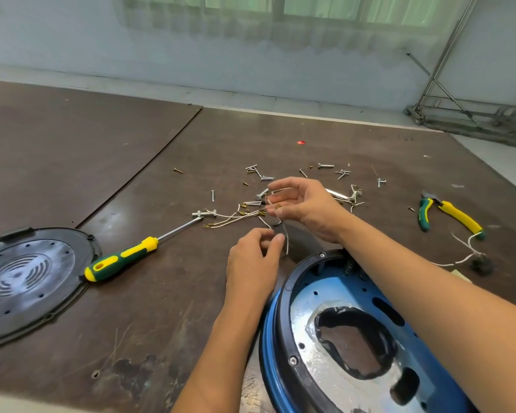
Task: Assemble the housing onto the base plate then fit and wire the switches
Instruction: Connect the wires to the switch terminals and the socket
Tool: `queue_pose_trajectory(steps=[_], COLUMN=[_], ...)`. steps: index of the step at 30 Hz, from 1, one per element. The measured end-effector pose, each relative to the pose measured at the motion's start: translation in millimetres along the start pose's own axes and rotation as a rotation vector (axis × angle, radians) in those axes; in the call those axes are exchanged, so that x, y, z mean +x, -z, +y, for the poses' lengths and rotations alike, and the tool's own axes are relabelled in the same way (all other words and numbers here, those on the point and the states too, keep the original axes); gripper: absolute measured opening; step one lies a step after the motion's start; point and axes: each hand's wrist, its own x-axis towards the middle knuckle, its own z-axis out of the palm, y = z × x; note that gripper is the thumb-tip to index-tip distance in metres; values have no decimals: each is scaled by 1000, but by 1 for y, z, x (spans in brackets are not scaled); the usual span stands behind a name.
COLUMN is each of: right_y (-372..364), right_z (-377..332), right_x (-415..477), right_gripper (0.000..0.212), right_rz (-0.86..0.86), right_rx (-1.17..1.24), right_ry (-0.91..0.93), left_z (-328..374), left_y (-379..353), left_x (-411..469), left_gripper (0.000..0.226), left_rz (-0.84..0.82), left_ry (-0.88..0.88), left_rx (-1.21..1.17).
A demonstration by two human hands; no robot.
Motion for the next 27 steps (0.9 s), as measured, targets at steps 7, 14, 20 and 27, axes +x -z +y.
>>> queue_pose_trajectory(steps=[7,14,20,27], right_y=[-1,-3,-2,0], right_z=[-2,-4,-3,4], right_x=[-2,-4,-3,0], right_gripper=[46,41,37,32], right_rz=[-94,-122,-89,-22], right_rx=[93,126,5,-115], right_ry=[-86,-128,-120,-143], left_z=[1,4,4,4], left_y=[0,1,0,1], left_x=[-1,-2,-1,0], left_gripper=[24,15,25,28], left_rz=[-56,-95,-86,-83], left_ry=[-13,42,58,54], left_rx=[112,176,215,225])
